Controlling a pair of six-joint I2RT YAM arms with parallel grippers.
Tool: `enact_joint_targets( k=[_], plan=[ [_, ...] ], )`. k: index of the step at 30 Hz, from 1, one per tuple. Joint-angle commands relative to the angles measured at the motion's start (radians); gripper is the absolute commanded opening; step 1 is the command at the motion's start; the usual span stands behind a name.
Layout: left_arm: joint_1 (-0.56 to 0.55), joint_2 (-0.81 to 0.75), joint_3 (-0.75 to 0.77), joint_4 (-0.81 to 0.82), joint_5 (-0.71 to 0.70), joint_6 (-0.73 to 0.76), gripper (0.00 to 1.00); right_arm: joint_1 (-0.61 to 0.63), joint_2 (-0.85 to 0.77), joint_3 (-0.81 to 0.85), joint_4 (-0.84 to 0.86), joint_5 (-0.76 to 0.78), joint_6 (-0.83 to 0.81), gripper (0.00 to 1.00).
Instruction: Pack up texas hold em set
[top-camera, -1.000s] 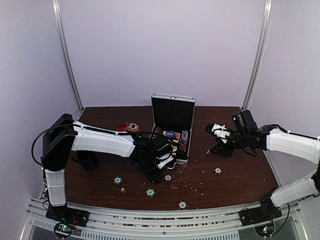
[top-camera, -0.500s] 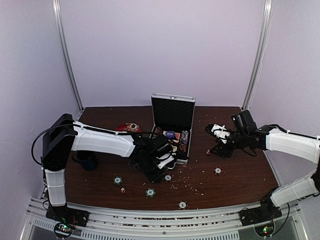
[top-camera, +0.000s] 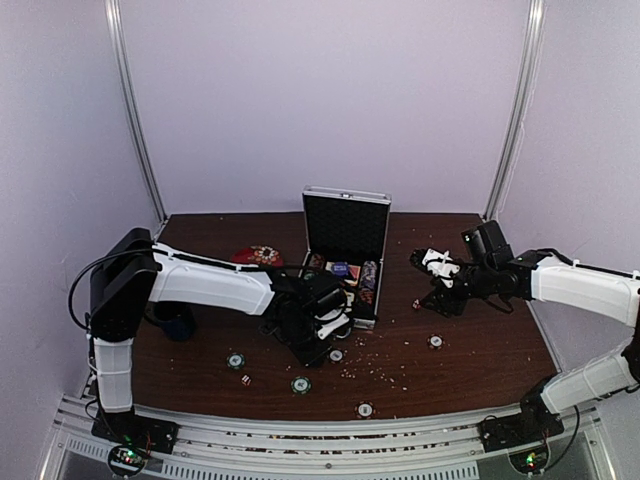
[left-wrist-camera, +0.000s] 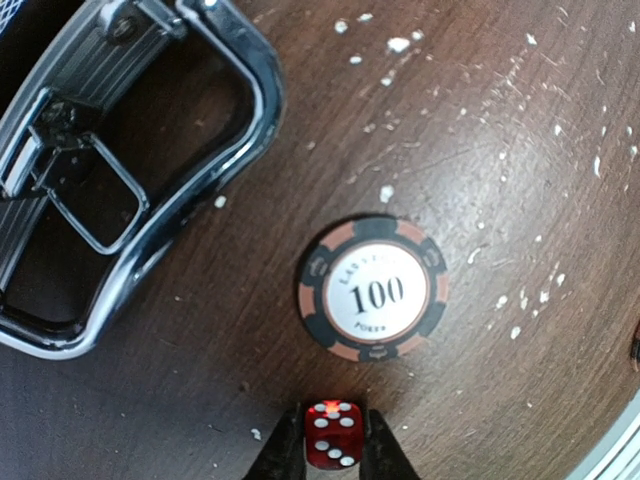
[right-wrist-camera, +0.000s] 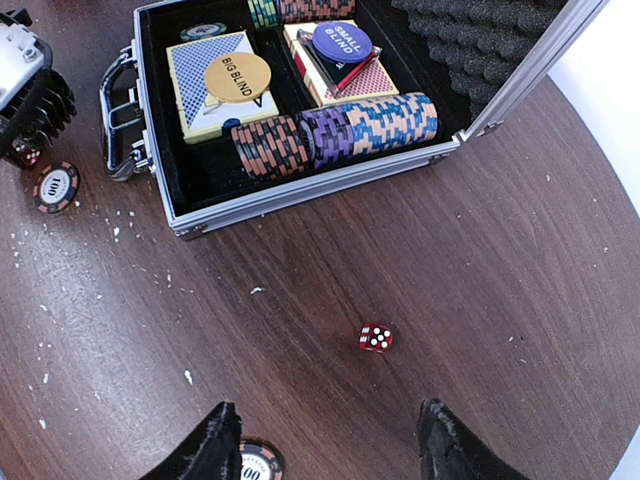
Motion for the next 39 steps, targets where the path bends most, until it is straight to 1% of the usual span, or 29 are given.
enact_joint_targets(
  k=[1, 4, 7, 11, 14, 16, 17, 21, 27, 33, 39],
  plan=[
    [0.005, 0.003, 0.026, -0.009, 0.007, 0.009, 0.17, -0.006, 0.009, 0.001, -0.002, 0.018, -0.004, 0.6],
    [0.005, -0.014, 0.035, -0.011, 0.002, 0.009, 0.12, -0.006, 0.008, 0.002, -0.002, 0.018, -0.004, 0.6],
    [0.005, -0.044, 0.066, -0.035, -0.013, 0.014, 0.11, -0.006, 0.009, 0.002, -0.002, 0.019, -0.006, 0.6],
    [0.012, -0.094, 0.139, -0.077, -0.084, 0.025, 0.1, -0.006, 0.011, 0.004, 0.0, 0.019, -0.006, 0.6],
    [0.04, -0.101, 0.189, -0.092, -0.123, 0.03, 0.1, -0.006, 0.012, 0.004, -0.001, 0.021, -0.007, 0.6],
    [0.077, -0.098, 0.209, -0.074, -0.156, 0.019, 0.1, -0.006, 0.011, 0.004, -0.001, 0.026, -0.007, 0.6],
    [0.095, -0.091, 0.218, -0.058, -0.165, 0.006, 0.1, -0.006, 0.012, 0.005, -0.001, 0.03, -0.007, 0.6],
    [0.179, -0.041, 0.252, 0.057, -0.126, -0.026, 0.11, -0.006, 0.012, 0.005, -0.001, 0.035, -0.007, 0.6],
    [0.244, 0.116, 0.378, 0.169, -0.112, -0.016, 0.11, -0.005, 0.009, 0.001, 0.002, 0.047, -0.01, 0.6],
    [0.268, 0.237, 0.506, 0.173, -0.075, 0.005, 0.09, -0.006, 0.004, 0.0, 0.002, 0.055, -0.013, 0.6],
    [0.269, 0.28, 0.503, 0.165, -0.065, 0.005, 0.08, -0.006, 0.003, -0.001, 0.004, 0.061, -0.013, 0.6]
  ],
)
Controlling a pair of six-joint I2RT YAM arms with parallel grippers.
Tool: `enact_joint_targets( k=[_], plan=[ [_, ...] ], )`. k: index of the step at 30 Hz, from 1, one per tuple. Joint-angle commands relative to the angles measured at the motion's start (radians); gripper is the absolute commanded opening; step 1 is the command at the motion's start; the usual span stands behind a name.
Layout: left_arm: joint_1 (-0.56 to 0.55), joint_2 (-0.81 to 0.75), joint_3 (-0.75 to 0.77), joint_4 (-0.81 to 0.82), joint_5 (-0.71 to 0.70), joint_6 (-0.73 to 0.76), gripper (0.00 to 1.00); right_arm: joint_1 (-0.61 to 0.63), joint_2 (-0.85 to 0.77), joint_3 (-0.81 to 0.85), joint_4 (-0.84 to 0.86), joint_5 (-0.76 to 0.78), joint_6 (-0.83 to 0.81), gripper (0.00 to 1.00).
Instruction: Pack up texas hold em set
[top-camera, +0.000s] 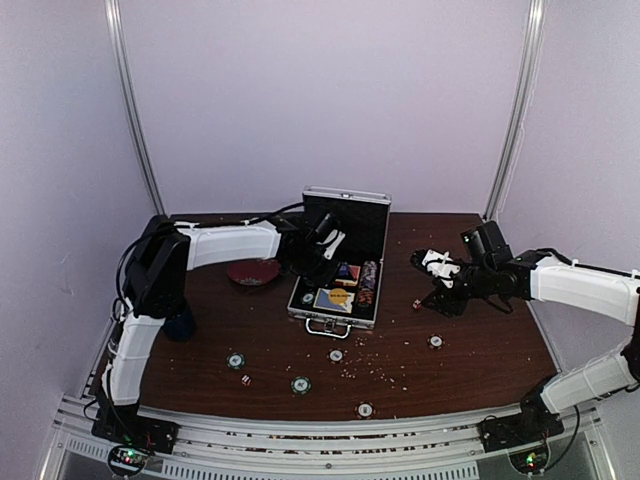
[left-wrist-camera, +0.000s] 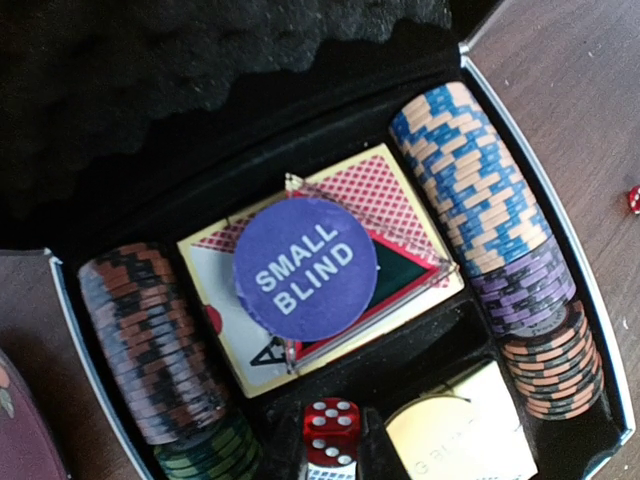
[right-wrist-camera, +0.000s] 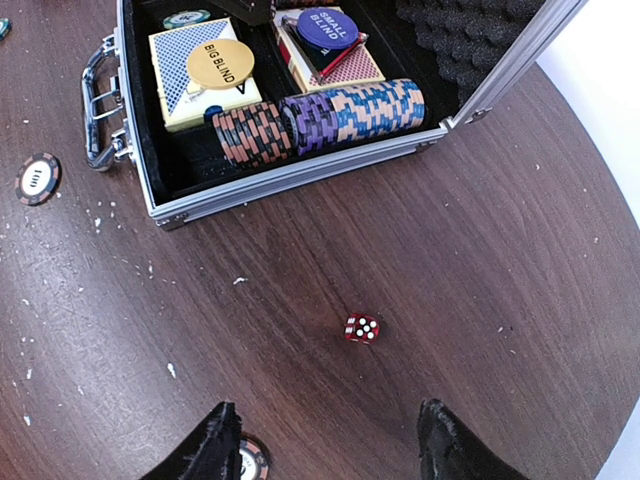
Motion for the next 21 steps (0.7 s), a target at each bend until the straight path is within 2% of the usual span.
enact_joint_targets(
  k=[1, 14, 21],
  plan=[
    [0.006, 0.015, 0.015, 0.035, 0.02, 0.008, 0.08, -0.007, -0.002, -0.002, 0.005, 0.023, -0.004, 0.6],
    [0.005, 0.029, -0.013, 0.022, -0.055, -0.003, 0.08, -0.007, 0.003, -0.002, 0.004, 0.024, -0.009, 0.6],
    [0.006, 0.032, -0.019, 0.014, -0.042, -0.003, 0.12, -0.006, 0.01, 0.0, 0.003, 0.024, -0.01, 0.61]
  ],
)
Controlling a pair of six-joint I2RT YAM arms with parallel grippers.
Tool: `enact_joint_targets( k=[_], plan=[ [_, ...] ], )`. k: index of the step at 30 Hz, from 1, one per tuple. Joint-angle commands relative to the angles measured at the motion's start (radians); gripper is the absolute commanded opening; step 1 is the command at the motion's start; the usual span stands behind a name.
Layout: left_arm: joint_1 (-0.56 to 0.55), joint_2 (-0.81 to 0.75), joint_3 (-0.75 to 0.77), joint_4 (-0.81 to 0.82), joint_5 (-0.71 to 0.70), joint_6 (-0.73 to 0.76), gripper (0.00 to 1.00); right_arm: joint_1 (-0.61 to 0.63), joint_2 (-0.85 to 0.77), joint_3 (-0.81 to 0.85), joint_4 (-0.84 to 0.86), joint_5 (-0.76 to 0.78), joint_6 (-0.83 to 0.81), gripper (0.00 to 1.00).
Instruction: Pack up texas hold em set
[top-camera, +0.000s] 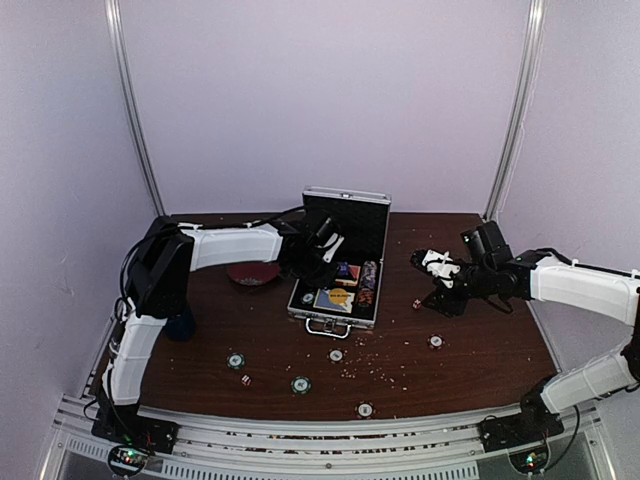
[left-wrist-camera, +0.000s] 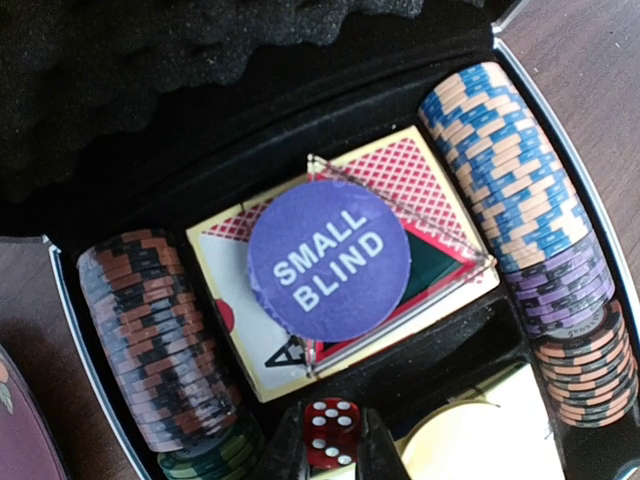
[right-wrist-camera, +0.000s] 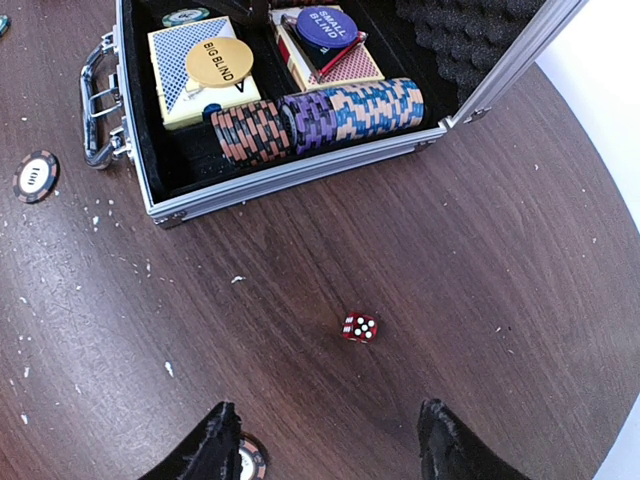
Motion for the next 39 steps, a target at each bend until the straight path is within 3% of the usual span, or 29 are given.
enact_joint_targets(
  k=[1, 15, 24, 36, 39],
  plan=[
    [0.006, 0.012, -0.012, 0.008, -0.004, -0.002, 0.13, -0.005, 0.01, 0.0, 0.002, 0.018, -0.004, 0.61],
    [0.005, -0.047, -0.028, 0.009, 0.023, -0.009, 0.27, -0.006, 0.017, 0.005, 0.0, 0.018, -0.001, 0.61],
    [-0.003, -0.293, -0.209, 0.067, 0.035, 0.003, 0.29, -0.006, 0.042, 0.052, -0.004, 0.022, 0.047, 0.6],
    [-0.002, -0.567, -0.374, 0.009, -0.024, 0.167, 0.32, -0.008, 0.315, 0.32, -0.218, 0.128, 0.056, 0.54],
    [0.005, -0.629, -0.461, 0.085, -0.025, 0.172, 0.34, -0.008, 0.392, 0.375, -0.263, 0.126, 0.067, 0.53]
  ],
)
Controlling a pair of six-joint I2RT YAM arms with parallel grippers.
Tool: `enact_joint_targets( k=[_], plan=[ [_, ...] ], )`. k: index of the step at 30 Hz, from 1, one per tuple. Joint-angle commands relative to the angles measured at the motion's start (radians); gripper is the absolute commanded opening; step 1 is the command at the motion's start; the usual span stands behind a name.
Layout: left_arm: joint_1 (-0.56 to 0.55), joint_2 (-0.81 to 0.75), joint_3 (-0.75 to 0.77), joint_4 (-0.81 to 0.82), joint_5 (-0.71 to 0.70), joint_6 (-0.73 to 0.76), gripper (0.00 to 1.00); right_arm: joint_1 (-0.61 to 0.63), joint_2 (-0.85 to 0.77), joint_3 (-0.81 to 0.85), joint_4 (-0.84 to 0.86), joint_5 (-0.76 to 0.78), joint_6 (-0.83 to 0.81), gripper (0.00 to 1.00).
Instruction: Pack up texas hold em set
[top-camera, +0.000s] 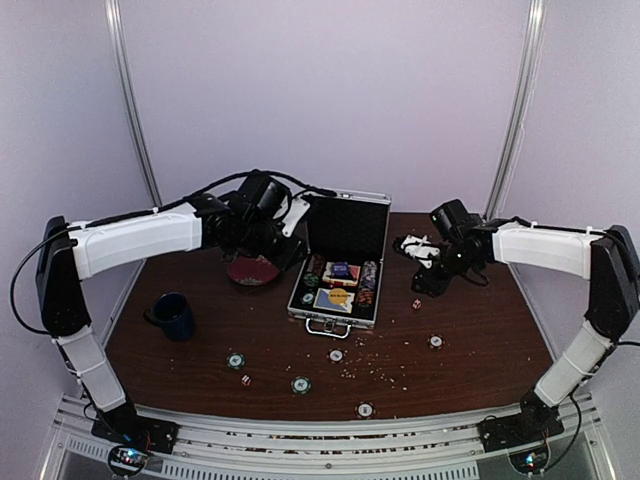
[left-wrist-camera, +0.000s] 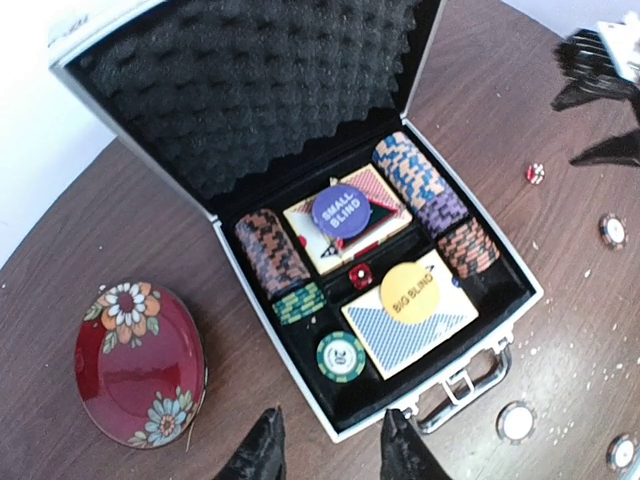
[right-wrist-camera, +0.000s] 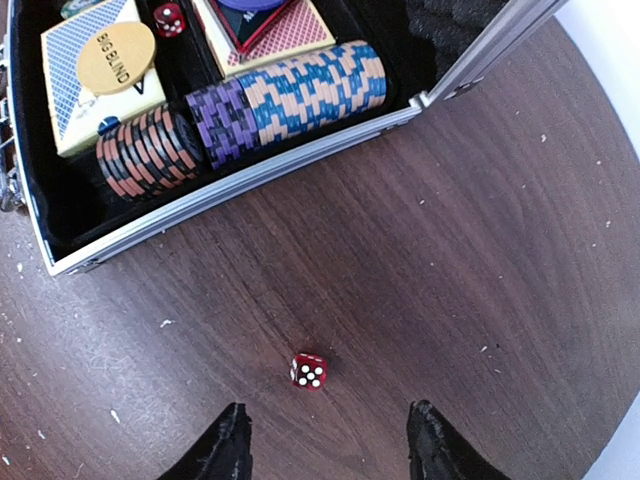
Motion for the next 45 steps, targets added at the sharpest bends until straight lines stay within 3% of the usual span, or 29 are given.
enact_joint_targets(
  k=[1, 9, 21, 31, 39, 45],
  plan=[
    [0.005, -0.082, -0.122, 0.093, -0.019, 0.058, 0.34, -0.008, 0.103, 0.073, -0.119, 0.038, 0.03, 0.53],
    [0.02, -0.125, -0.195, 0.113, -0.034, 0.076, 0.36, -0.007, 0.236, 0.173, -0.169, 0.111, 0.084, 0.53],
    [0.02, -0.151, -0.198, 0.104, -0.018, 0.074, 0.37, -0.008, 0.342, 0.237, -0.217, 0.084, 0.096, 0.49],
    [0.02, -0.143, -0.2, 0.103, -0.024, 0.077, 0.37, -0.012, 0.376, 0.246, -0.228, 0.062, 0.102, 0.33],
    [0.02, -0.136, -0.198, 0.099, -0.024, 0.08, 0.37, -0.014, 0.367, 0.257, -0.249, 0.029, 0.094, 0.11],
    [0.021, -0.141, -0.198, 0.1, -0.035, 0.068, 0.37, -0.003, 0.302, 0.296, -0.295, -0.027, 0.076, 0.09]
  ],
)
